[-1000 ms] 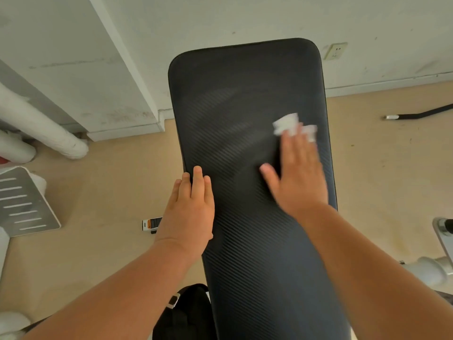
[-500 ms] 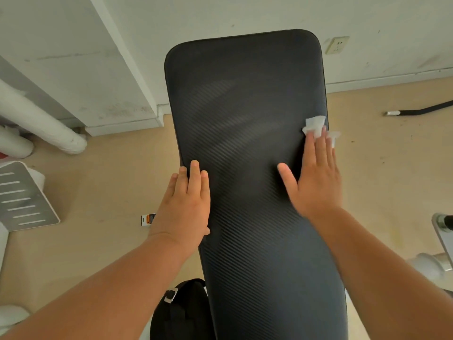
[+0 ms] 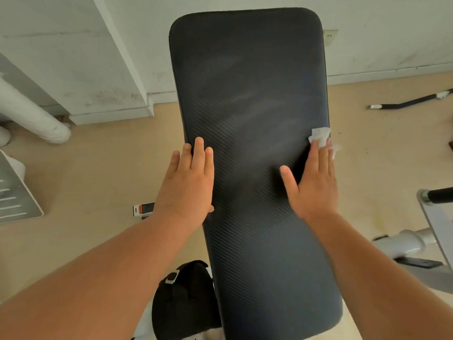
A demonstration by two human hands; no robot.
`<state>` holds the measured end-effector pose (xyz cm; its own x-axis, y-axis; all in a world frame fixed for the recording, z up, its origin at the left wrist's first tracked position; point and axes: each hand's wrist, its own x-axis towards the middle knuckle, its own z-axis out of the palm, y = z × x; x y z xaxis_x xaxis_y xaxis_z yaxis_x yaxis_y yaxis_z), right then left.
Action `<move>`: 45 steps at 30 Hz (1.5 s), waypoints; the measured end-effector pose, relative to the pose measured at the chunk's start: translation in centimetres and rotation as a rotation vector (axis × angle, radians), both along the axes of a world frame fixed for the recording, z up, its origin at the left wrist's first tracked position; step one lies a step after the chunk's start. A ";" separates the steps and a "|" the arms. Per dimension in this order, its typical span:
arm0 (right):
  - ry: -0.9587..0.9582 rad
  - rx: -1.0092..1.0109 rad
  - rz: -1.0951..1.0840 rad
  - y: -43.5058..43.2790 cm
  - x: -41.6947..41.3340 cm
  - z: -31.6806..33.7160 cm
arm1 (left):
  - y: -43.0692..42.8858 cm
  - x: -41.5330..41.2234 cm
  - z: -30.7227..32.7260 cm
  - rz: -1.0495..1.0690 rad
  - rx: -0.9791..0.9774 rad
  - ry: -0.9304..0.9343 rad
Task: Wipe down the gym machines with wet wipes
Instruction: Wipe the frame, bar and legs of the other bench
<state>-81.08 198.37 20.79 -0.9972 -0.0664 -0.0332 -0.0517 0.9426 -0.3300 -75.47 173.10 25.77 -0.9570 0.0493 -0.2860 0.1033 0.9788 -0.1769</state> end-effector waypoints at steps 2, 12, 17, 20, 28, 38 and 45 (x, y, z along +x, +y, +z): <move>-0.016 0.059 0.095 -1.6 2.3 -0.5 | -0.1 -0.1 0.1 -0.006 -0.004 0.019; 0.140 0.413 1.052 -0.2 10.3 -4.3 | -0.1 0.1 -0.1 -0.063 -0.078 0.049; -0.030 -0.018 0.047 -0.3 6.8 -2.3 | 0.5 0.0 0.2 -0.063 -0.124 0.042; -0.068 -0.033 -0.031 -2.1 8.1 -2.6 | 0.7 0.0 0.1 -0.062 -0.140 0.053; 0.025 0.372 0.879 2.5 12.1 -4.2 | 0.4 0.1 0.4 -0.070 -0.122 0.069; 0.002 0.283 0.766 0.9 11.7 -5.0 | -0.3 0.3 0.1 -0.032 -0.082 0.133; 0.122 0.269 0.685 6.3 13.4 -8.1 | 1.8 2.5 0.4 0.078 -0.030 0.266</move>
